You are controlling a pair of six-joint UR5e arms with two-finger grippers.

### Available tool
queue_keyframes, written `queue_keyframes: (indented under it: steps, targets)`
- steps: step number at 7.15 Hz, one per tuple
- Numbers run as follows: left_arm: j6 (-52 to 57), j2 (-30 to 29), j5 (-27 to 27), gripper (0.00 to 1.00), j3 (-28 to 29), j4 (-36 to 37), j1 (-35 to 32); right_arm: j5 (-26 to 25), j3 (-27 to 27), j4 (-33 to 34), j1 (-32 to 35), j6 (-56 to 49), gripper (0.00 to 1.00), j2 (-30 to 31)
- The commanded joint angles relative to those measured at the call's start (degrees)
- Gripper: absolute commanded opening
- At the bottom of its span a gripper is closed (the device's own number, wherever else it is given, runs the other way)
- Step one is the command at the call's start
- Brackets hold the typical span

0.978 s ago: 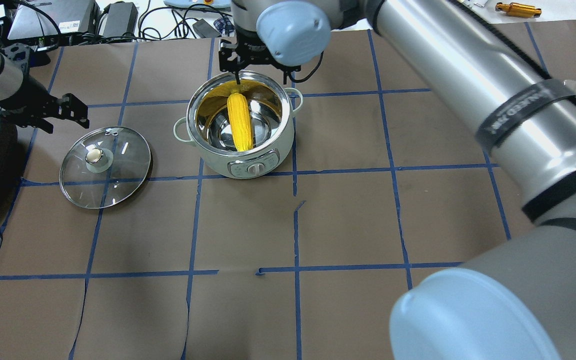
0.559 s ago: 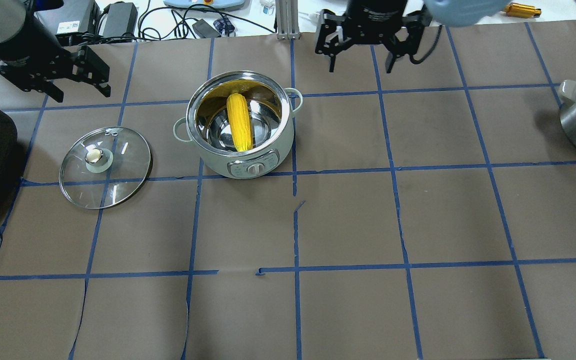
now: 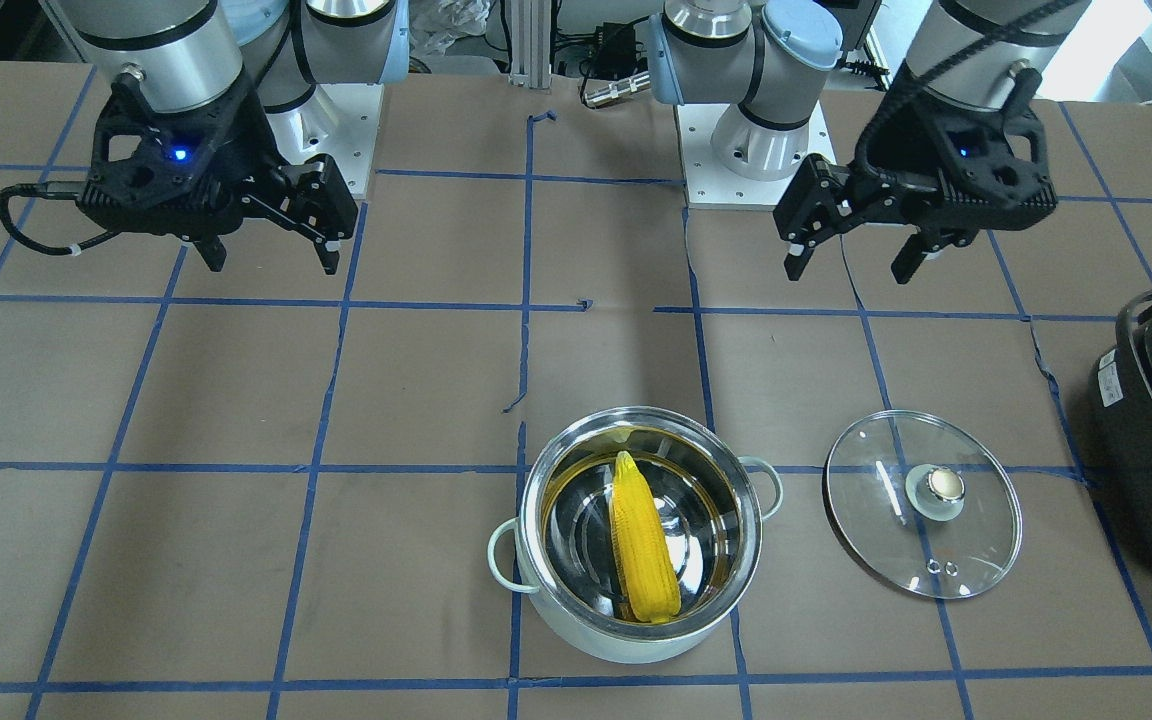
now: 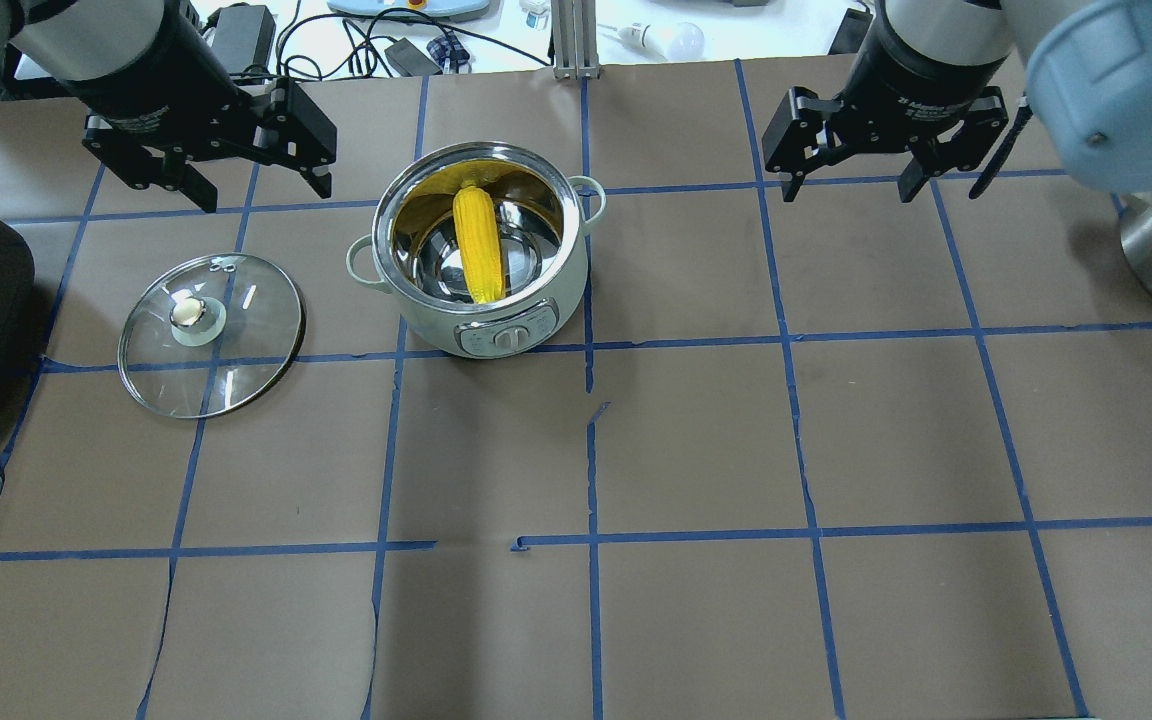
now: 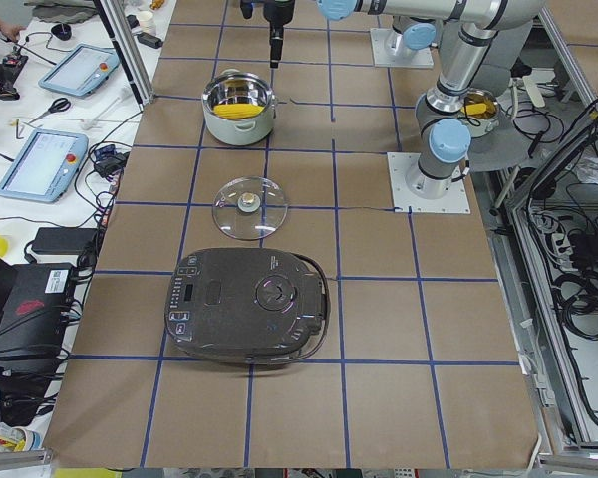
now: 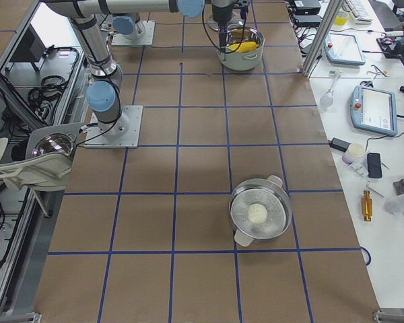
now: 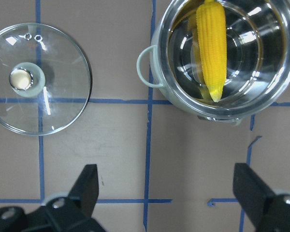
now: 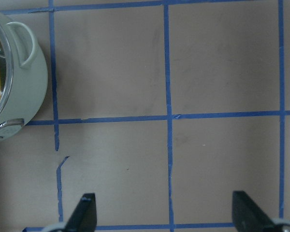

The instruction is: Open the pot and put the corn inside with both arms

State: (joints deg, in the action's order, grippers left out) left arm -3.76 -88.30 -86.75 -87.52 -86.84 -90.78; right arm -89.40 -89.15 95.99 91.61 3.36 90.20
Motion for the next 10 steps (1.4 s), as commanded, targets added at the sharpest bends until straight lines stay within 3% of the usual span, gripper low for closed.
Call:
queue_keyframes:
  steps: [1,6,10]
  targets:
    - [-0.90,0.32,-0.35,1.00,0.07,-0.09,-1.16,-2.79,1.08,0.95,-0.29,-0.55,1.00,-0.11]
    - [-0.72,0.41,-0.79,1.00,-0.28,0.26,0.77,-2.27,1.34,3.15,-0.03,0.41,1.00,-0.73]
    - [2.52,0.41,-6.04,1.00,-0.37,0.35,0.87,-2.27,1.26,3.24,0.06,2.51,1.00,-0.82]
